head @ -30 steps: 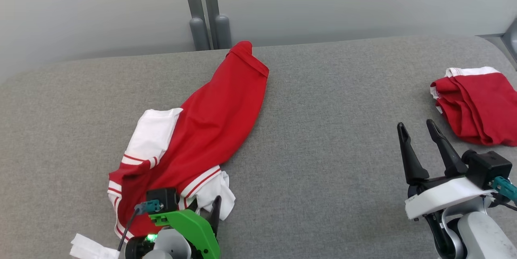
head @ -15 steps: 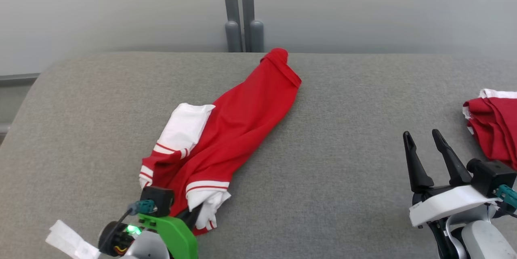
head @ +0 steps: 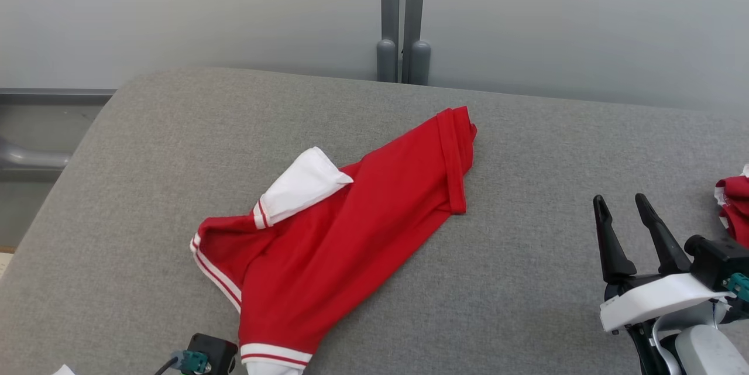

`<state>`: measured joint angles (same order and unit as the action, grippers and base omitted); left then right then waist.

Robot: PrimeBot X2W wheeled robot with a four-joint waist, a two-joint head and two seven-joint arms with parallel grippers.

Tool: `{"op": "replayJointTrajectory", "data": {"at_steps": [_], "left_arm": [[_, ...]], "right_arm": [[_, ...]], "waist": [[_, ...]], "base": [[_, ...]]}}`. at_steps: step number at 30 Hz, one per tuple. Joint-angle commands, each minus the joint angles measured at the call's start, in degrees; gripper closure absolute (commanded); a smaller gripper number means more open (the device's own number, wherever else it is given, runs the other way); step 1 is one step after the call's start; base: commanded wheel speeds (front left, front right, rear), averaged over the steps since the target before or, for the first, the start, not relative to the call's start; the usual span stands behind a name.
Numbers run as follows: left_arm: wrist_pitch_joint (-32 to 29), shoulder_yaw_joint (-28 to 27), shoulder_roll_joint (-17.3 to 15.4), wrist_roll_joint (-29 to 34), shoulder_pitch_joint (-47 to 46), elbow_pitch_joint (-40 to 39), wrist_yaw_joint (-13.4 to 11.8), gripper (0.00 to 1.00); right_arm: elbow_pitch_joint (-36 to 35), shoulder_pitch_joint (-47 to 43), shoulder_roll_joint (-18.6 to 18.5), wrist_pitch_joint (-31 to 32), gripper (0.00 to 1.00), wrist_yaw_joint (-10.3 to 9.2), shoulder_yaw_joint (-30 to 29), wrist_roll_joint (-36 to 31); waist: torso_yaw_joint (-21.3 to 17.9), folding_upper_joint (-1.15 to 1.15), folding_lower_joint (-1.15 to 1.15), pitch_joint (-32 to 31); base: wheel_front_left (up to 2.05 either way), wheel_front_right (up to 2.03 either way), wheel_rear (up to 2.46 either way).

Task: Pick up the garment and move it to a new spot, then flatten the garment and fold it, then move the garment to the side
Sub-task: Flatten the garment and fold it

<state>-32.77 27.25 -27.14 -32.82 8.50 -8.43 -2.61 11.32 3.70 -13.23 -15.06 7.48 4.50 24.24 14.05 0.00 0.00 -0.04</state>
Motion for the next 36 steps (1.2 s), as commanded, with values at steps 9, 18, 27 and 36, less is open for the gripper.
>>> {"op": "replayJointTrajectory", "data": {"at_steps": [9, 18, 27, 36], "left_arm": [[9.51, -1.91, 0.75, 4.82, -2.46, -2.73, -2.08, 0.0], [16.18, 0.29, 4.02, 10.4, -9.37, -4.35, -1.23, 0.0], [15.49, 6.98, 13.46, 14.23, -25.35, 9.52, 1.5, 0.0], [18.07, 7.5, 19.53, 12.43, -39.31, 29.38, 6.44, 0.0]], "right_arm": [[0.52, -1.42, -0.15, -0.14, 0.0, 0.03, 0.24, 0.36], [0.08, 0.51, -0.72, -0.14, 0.0, 0.03, 1.09, 0.55], [-1.15, 5.42, -1.4, -0.14, 0.0, 0.03, 1.12, 0.58], [-2.73, 9.3, -1.24, -0.14, 0.0, 0.03, 0.02, 0.2]], "waist": [[-1.67, 0.0, 0.0, -0.77], [-4.58, 0.0, 0.0, 1.4], [-10.9, 0.0, 0.0, 9.49], [-17.84, 0.0, 0.0, 15.51]], "base": [[0.0, 0.0, 0.0], [0.0, 0.0, 0.0], [0.0, 0.0, 0.0], [0.0, 0.0, 0.0]]}}
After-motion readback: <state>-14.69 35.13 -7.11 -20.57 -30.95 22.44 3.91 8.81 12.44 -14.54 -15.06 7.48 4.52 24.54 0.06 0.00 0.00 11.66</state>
